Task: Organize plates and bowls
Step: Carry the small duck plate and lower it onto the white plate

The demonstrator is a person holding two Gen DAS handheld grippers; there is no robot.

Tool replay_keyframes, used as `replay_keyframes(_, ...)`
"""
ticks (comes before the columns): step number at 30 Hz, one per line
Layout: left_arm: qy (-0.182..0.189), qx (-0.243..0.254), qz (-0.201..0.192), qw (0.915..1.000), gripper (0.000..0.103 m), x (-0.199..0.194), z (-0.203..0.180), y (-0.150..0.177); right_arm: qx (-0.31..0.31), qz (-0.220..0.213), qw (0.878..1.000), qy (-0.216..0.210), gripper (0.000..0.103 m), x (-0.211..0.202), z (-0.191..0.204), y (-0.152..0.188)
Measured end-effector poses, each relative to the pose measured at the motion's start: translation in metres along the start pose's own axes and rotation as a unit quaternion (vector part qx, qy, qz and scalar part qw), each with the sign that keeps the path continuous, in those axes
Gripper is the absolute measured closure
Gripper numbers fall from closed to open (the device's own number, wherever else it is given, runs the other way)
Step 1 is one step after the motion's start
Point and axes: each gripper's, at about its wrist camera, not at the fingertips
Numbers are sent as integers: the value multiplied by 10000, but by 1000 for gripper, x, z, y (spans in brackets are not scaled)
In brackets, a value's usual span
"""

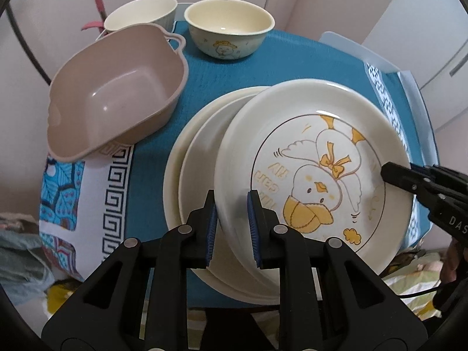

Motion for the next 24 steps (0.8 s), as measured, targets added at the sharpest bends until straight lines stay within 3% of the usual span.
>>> replay_keyframes(9, -76, 494, 97, 9987, 86, 9, -8, 4, 18, -9, 9997, 253, 87, -4, 7, 2)
replay_keyframes(19, -600, 1268, 31, 9901, 85, 10, -21, -1, 107, 78, 9994, 314, 87, 7, 12, 4)
replay_keyframes(24, -634, 1434, -1, 9876, 85, 7, -22, -3, 108, 88, 9992, 384, 87, 9, 13, 8)
Point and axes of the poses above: each gripper's, at about its wrist camera, not at the fingertips, and x roughly the way its jaws point, z to its left, y to its underside, and after that the axes turned 13 degrees about -z, right-handed
